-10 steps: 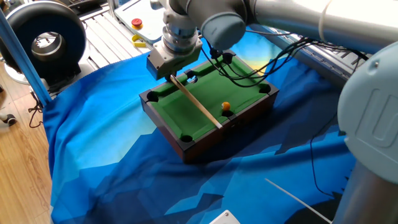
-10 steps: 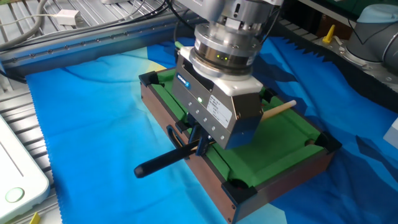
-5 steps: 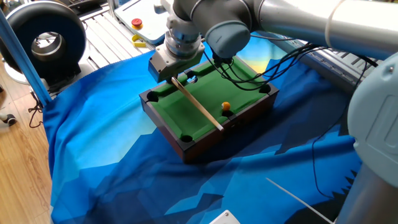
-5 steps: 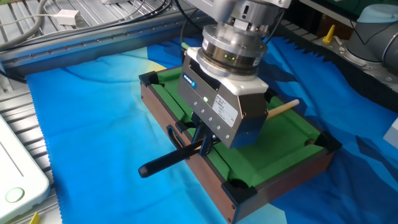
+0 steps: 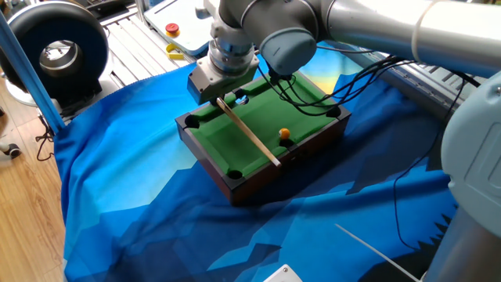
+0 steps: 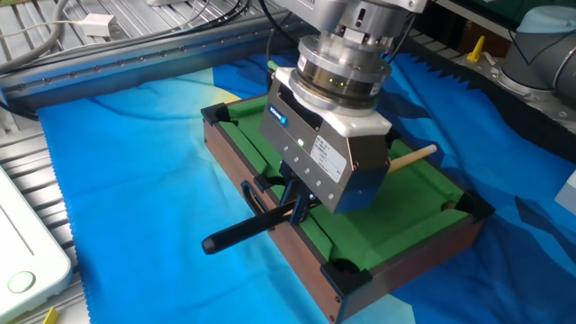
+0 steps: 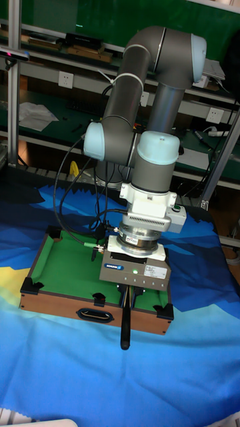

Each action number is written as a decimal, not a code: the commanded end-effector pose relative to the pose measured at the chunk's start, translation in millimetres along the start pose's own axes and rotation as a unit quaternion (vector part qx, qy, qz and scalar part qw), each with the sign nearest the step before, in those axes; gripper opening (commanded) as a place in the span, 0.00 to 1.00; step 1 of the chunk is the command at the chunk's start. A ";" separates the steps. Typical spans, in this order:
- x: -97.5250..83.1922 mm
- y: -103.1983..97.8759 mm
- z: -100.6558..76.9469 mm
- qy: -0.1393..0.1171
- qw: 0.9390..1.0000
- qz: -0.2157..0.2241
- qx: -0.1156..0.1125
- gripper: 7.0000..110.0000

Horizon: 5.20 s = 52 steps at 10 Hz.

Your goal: Hit the pool ball

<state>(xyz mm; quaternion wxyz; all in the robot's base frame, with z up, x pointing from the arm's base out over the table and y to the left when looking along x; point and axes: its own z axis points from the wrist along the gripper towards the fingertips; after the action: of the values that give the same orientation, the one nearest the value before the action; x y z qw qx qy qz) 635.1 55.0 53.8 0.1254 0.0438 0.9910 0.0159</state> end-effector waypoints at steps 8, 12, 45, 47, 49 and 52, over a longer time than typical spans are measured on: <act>-11.5 3.7 -2.7 -0.009 1.000 -0.021 -0.011 0.15; -11.4 5.7 -2.5 -0.009 0.999 -0.033 -0.016 0.36; -30.1 -9.1 -153.4 0.199 0.973 -0.107 -0.037 0.79; -9.8 -10.6 -162.1 0.243 0.963 -0.107 -0.039 0.79; -3.0 -11.3 -162.0 0.260 0.959 -0.105 -0.038 0.79; -15.1 -11.7 -149.1 0.243 0.964 -0.100 -0.032 0.79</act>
<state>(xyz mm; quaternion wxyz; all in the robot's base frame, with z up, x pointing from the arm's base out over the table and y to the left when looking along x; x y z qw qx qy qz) 608.2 36.7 204.1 -0.1167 -0.0674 0.9900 0.0412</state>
